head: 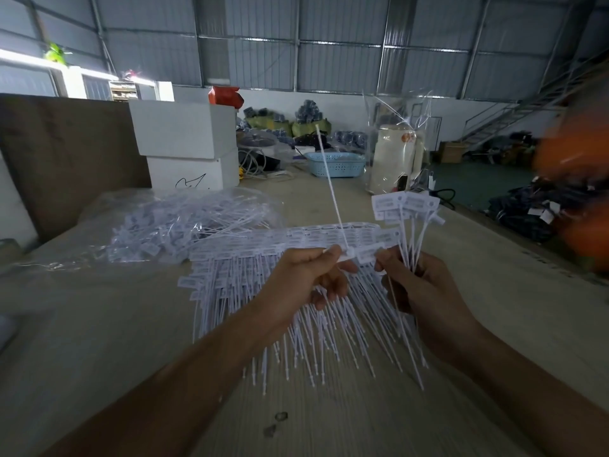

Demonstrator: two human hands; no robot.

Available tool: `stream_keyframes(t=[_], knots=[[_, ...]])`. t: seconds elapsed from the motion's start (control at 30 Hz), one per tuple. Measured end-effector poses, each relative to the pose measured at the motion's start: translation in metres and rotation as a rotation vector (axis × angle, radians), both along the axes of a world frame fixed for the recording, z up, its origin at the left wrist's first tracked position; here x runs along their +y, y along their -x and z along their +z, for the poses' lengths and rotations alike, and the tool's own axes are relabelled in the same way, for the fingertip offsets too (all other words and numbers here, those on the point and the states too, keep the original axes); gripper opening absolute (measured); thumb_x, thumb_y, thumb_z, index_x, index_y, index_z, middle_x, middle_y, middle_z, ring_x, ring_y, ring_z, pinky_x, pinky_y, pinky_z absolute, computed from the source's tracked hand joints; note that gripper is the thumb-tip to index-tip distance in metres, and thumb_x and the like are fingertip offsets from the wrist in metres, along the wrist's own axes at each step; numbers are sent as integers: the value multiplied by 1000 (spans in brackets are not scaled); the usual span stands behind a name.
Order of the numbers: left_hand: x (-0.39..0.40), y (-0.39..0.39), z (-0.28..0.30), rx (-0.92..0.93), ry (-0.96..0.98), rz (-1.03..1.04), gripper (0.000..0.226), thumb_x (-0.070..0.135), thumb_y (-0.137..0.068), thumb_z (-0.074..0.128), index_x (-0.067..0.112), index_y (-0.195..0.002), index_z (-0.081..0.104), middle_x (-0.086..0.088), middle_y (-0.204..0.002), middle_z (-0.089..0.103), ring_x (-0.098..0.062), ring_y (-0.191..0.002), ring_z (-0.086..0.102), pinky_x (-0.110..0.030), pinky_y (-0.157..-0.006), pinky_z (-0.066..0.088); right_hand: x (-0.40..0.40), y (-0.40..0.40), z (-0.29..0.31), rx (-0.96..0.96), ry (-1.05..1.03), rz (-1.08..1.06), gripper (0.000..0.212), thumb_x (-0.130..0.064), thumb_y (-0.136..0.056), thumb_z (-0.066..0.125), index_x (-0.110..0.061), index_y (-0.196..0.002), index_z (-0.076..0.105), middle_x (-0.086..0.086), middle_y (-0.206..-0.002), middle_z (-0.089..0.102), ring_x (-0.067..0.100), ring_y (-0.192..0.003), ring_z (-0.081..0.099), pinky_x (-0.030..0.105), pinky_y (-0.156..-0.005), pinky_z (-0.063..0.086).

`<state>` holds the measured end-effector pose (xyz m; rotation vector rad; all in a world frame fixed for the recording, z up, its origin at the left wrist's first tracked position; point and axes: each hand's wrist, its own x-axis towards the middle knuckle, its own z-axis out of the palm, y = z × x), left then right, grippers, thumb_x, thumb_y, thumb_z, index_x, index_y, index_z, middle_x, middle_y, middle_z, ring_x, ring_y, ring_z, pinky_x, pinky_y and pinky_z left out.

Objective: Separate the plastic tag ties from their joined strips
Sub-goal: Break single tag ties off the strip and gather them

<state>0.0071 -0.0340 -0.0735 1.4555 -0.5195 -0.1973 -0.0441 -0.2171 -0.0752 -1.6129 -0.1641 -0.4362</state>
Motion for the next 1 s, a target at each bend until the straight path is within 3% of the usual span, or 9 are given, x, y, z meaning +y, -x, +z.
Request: stream_keyframes(t=[0.2,0.37,0.5,0.67,0.77,0.87,1.0], knots=[[3,0,1,-62,73,94,14,12,-95,63,12,-107,70,-16,-76,71,-22,-61,59,-27,-47,44,0,0,-1,62,39,28,29,-25,-100,55,-3,-82,61,1,-49,30,13,-44,24,25,-45,24],[4,3,5,-198,24,159,19,9,-95,63,15,-106,49,-17,-74,72,-22,-53,58,-28,-44,44,0,1,1,88,19,55,32,-38,-90,60,-7,-81,62,3,-53,32,14,-47,26,30,-50,23],[2,2,5,-371,-79,201,3,11,-95,64,14,-95,62,-10,-68,70,-22,-51,60,-29,-45,46,-2,0,2,75,-11,63,29,-39,-88,61,-13,-76,65,5,-55,32,16,-48,26,31,-49,22],[4,-2,4,-573,-216,255,14,26,-90,71,22,-104,71,8,-80,73,-8,-70,69,-28,-59,58,-5,-1,4,66,-83,72,25,-41,-85,64,-19,-73,67,4,-57,29,17,-51,28,30,-51,22],[3,-2,2,-682,-271,278,10,23,-94,66,21,-98,75,15,-76,70,-3,-67,67,-22,-60,56,-6,-1,4,35,-79,94,28,-43,-83,63,-17,-75,66,-1,-53,28,14,-46,27,29,-47,21],[1,-1,4,-600,-175,264,16,22,-97,61,14,-91,73,4,-74,71,-11,-62,65,-25,-55,52,-6,-1,5,10,-75,122,34,-43,-85,62,-9,-81,65,0,-53,27,15,-47,23,32,-48,18],[2,2,8,-410,20,91,21,17,-98,59,3,-89,72,-13,-74,69,-20,-61,60,-27,-50,48,-3,2,7,-24,-20,82,39,-44,-85,59,-5,-84,61,1,-51,32,15,-46,25,24,-44,25]])
